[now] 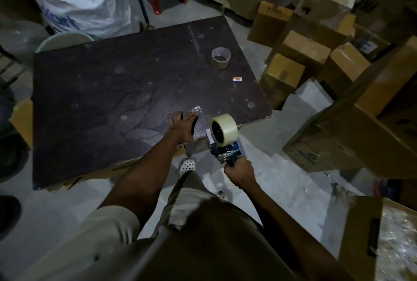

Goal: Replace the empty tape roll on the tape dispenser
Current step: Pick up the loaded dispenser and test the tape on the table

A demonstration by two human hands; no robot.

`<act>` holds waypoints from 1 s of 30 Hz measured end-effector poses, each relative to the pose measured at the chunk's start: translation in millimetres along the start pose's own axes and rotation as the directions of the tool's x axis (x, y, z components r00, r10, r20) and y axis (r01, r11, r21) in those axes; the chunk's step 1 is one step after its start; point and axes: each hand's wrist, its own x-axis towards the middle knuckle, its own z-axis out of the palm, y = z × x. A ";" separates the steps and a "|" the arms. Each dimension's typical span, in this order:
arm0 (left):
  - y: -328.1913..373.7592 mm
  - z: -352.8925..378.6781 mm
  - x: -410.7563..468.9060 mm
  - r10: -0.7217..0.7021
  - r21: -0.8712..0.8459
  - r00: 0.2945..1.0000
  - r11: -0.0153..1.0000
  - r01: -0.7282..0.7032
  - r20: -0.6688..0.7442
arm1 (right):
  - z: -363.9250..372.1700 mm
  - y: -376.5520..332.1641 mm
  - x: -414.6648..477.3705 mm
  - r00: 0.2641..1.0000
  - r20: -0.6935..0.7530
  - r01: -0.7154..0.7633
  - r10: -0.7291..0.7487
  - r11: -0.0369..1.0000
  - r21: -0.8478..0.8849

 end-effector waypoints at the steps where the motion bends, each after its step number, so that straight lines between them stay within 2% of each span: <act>1: 0.4 0.4 -0.2 -0.003 0.006 1.000 1.000 0.003 -0.002 | -1.1 -1.4 -1.0 1.000 -0.004 -0.008 0.008 1.000 -0.008; 5: -0.1 2.8 0.6 0.005 0.025 1.000 1.000 -0.004 -0.022 | 6.3 2.0 -1.0 0.999 0.022 -0.044 0.044 0.999 0.003; 8: 1.5 -2.9 -5.0 -0.010 0.015 1.000 1.000 0.010 0.015 | 9.6 33.7 -14.2 0.985 0.135 -0.094 0.105 0.992 -0.084; 10: 4.7 -4.3 -1.6 -0.014 0.005 0.999 1.000 0.014 -0.037 | 1.9 53.2 -22.3 0.983 0.095 -0.147 0.160 0.981 -0.130; 12: 7.3 -5.9 -2.6 -0.027 -0.035 0.999 0.999 0.026 -0.028 | -6.5 52.3 -22.9 0.980 0.016 -0.195 0.197 0.979 -0.055; 15: 11.0 -1.5 -4.7 -0.035 -0.151 0.994 0.988 0.020 -0.099 | -15.7 33.9 -17.7 0.982 -0.060 -0.176 0.180 0.983 0.057; 20: 22.3 1.6 -6.4 -0.055 -0.284 0.989 0.959 0.013 -0.140 | -23.6 34.9 -23.1 0.990 -0.064 -0.121 0.122 0.992 0.025; 26: 47.2 21.1 -5.5 -0.097 -0.152 0.958 0.987 0.057 -0.270 | -32.8 35.7 -17.0 0.986 -0.127 -0.095 0.106 0.991 0.094; 30: 51.1 18.9 -4.0 -0.099 -0.084 0.952 0.993 0.078 -0.289 | -37.3 38.8 -12.3 0.981 -0.146 -0.109 0.127 0.987 0.121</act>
